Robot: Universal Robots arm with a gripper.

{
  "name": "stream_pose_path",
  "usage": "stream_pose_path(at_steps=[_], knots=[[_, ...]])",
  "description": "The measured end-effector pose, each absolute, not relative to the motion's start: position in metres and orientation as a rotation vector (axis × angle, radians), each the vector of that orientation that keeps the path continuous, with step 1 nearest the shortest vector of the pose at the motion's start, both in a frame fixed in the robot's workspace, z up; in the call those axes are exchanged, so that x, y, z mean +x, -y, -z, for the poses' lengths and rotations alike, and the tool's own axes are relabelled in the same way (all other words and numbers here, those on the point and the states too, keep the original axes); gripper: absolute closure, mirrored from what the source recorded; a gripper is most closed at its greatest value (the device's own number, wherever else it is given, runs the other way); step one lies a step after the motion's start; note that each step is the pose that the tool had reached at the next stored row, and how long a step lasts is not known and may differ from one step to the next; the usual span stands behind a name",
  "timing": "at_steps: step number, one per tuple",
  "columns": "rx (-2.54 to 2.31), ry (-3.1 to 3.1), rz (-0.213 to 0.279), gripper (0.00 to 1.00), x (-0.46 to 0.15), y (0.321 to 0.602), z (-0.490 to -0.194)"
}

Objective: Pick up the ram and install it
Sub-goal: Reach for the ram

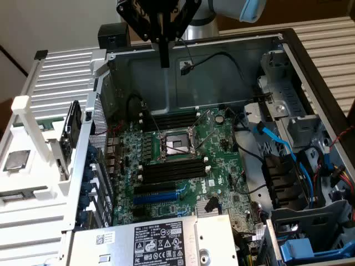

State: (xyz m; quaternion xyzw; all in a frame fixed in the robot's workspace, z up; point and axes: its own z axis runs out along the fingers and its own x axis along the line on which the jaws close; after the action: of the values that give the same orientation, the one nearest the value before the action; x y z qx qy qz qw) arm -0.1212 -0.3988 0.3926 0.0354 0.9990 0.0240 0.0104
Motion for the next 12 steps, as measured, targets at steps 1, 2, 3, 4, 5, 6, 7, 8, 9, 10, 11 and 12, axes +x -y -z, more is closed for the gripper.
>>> stream_pose_path(at_steps=[1,2,3,4,5,6,7,8,9,10,11,12], knots=[[0.110,-3.118,-0.075,0.90,-0.1212,0.3988,-0.3926],[0.110,-3.118,-0.075,0.90,-0.1212,0.3988,-0.3926],[0.110,-3.118,-0.075,0.90,-0.1212,0.3988,-0.3926],[0.110,-3.118,-0.075,0.90,-0.1212,0.3988,-0.3926],[0.110,-3.118,-0.075,0.90,-0.1212,0.3988,-0.3926],[0.110,-3.118,-0.075,0.90,-0.1212,0.3988,-0.3926],[0.110,-3.118,-0.075,0.90,-0.1212,0.3988,-0.3926],[0.110,-3.118,-0.075,0.90,-0.1212,0.3988,-0.3926],[0.110,-3.118,-0.075,0.90,-0.1212,0.3988,-0.3926],[0.110,-3.118,-0.075,0.90,-0.1212,0.3988,-0.3926],[0.110,-3.118,-0.075,0.90,-0.1212,0.3988,-0.3926],[0.110,-3.118,-0.075,0.90,-0.1212,0.3988,-0.3926]])
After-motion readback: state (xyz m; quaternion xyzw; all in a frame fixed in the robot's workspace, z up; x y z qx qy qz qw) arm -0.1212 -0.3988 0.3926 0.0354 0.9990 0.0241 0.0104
